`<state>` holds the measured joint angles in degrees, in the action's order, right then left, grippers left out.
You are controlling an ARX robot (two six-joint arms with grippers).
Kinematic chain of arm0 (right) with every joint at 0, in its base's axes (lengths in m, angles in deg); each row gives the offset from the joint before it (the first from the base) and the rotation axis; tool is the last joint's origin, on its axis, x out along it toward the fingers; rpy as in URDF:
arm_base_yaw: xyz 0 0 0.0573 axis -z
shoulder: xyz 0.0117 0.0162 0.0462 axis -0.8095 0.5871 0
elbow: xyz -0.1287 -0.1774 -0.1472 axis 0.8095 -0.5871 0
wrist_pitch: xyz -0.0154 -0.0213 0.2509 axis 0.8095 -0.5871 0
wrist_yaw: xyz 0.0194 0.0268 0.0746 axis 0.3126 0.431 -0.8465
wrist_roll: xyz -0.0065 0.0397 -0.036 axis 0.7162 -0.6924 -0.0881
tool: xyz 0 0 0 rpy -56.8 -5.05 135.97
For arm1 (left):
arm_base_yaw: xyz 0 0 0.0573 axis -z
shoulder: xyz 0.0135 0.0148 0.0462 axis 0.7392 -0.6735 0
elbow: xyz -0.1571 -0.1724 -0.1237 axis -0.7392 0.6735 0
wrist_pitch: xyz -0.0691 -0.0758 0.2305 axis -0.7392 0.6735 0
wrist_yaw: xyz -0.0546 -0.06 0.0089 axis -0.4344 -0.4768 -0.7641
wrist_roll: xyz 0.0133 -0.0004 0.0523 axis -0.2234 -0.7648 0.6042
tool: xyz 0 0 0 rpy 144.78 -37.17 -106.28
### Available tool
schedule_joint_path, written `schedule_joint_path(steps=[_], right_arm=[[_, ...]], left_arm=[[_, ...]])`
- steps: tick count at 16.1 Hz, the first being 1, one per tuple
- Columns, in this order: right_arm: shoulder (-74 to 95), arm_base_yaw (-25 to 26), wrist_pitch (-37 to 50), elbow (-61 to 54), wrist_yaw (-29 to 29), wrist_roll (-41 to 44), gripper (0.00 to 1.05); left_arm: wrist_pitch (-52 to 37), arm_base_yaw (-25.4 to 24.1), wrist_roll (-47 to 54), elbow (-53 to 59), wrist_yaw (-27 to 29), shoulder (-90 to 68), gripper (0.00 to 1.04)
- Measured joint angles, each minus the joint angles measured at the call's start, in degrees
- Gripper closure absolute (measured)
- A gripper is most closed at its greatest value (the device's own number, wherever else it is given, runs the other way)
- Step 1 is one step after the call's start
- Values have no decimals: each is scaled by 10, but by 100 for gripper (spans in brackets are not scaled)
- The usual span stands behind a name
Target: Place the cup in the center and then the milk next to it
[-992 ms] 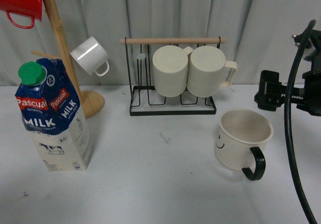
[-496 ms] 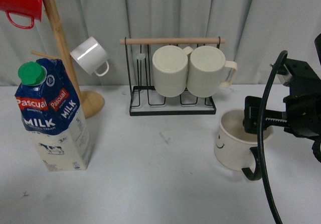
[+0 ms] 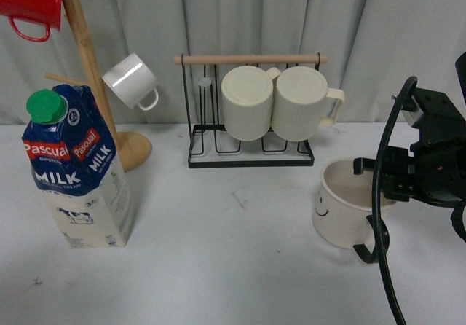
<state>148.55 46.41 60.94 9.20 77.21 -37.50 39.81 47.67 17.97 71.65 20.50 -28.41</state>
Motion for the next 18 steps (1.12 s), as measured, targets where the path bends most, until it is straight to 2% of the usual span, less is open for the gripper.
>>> schedule_joint_path(steps=[1, 2, 6, 11, 18], right_arm=[[-9, -4, -5, -2, 0, -2, 97], [-23, -11, -7, -3, -3, -11, 101], [-50, -61, -30, 11, -10, -57, 101], [-3, -123, -73, 81, 25, -93, 101], [53, -153, -116, 141, 52, -106, 101]], left_arm=[[0, 0, 0, 0, 0, 0, 7], [0, 0, 0, 0, 0, 0, 7], [0, 0, 0, 0, 0, 0, 7], [0, 0, 0, 0, 0, 0, 7], [0, 0, 0, 0, 0, 0, 7]])
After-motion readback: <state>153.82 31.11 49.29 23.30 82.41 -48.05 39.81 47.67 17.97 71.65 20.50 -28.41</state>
